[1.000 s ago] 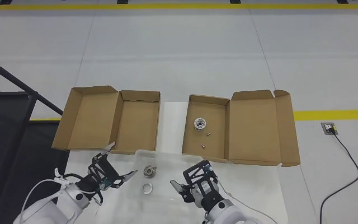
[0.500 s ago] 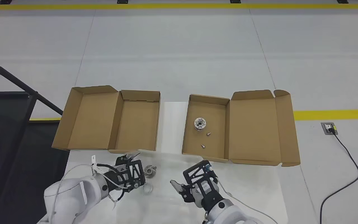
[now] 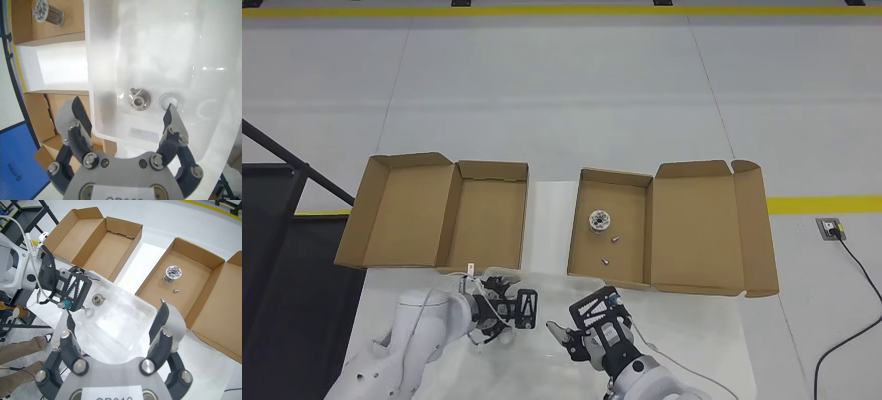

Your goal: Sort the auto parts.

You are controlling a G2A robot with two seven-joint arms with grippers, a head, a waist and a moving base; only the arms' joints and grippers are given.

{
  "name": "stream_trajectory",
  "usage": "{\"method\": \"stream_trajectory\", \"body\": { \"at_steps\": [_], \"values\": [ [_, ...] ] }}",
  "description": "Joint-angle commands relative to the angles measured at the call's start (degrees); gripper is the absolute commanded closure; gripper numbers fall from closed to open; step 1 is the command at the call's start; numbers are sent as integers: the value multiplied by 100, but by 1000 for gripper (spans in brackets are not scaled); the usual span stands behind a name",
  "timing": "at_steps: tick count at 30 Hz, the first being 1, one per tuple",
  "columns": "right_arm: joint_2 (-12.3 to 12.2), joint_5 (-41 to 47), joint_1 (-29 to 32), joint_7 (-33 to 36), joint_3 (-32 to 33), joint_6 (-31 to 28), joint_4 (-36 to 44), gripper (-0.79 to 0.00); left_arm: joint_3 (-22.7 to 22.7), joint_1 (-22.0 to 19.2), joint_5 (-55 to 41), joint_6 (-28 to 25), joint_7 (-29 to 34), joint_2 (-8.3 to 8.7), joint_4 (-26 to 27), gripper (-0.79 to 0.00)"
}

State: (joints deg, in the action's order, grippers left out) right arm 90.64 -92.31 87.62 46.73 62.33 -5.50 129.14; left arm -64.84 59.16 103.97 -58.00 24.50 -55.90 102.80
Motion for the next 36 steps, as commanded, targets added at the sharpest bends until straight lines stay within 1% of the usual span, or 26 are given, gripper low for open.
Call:
{"method": "stream_trajectory", "body": {
  "at_steps": [1, 7, 8, 12, 15, 17, 21, 24, 27, 28, 29, 30, 31, 33, 35, 36],
  "values": [
    [0, -1, 1, 0, 0, 1, 0, -785, 0, -1, 1, 0, 1, -1, 1, -785],
    [0, -1, 1, 0, 0, 1, 0, -785, 59, 31, 116, 9, 44, 0, -38, -785],
    [0, -1, 1, 0, 0, 1, 0, -785, 124, 2, 202, 0, 54, 1, -80, -785],
    [0, -1, 1, 0, 0, 1, 0, -785, 227, -262, -20, 0, 54, 8, -453, -785],
    [0, -1, 1, 0, 0, 1, 0, -785, 389, -448, -191, 0, 232, 57, -554, -785],
    [0, -1, 1, 0, 0, 1, 0, -785, 442, -552, -304, 0, 394, 98, -531, -785],
    [0, -1, 1, 0, 0, 1, 0, -785, 533, -600, -589, 0, 547, 190, -365, -785],
    [0, -1, 1, 0, 0, 1, 0, -785, 580, -631, -764, 0, 638, 265, -363, -785],
    [0, -1, 1, 0, 0, 1, 0, -785, 709, -705, -1004, 0, 712, 319, -460, -699],
    [0, -1, 1, 0, 0, 1, 0, -785, 767, -747, -1051, 0, 774, 333, -497, -686],
    [0, -1, 1, 0, 0, 1, 0, -785, 841, -787, -1138, 0, 797, 345, -532, -634],
    [0, -1, 1, 0, 0, 1, 0, -785, 919, -840, -1217, 0, 822, 359, -567, -437],
    [0, -1, 1, 0, 0, 1, 0, -785, 984, -900, -1282, 0, 854, 372, -602, -385],
    [0, -1, 1, 0, 0, 1, 0, -785, 1110, -1012, -1401, 0, 932, 397, -672, -391],
    [0, -1, 1, 0, 0, 1, 0, -785, 1216, -1123, -1522, 0, 987, 416, -746, -465],
    [0, -1, 1, 0, 0, 1, 0, -785, 1269, -1178, -1583, 0, 1006, 424, -796, -459]
  ]
}}
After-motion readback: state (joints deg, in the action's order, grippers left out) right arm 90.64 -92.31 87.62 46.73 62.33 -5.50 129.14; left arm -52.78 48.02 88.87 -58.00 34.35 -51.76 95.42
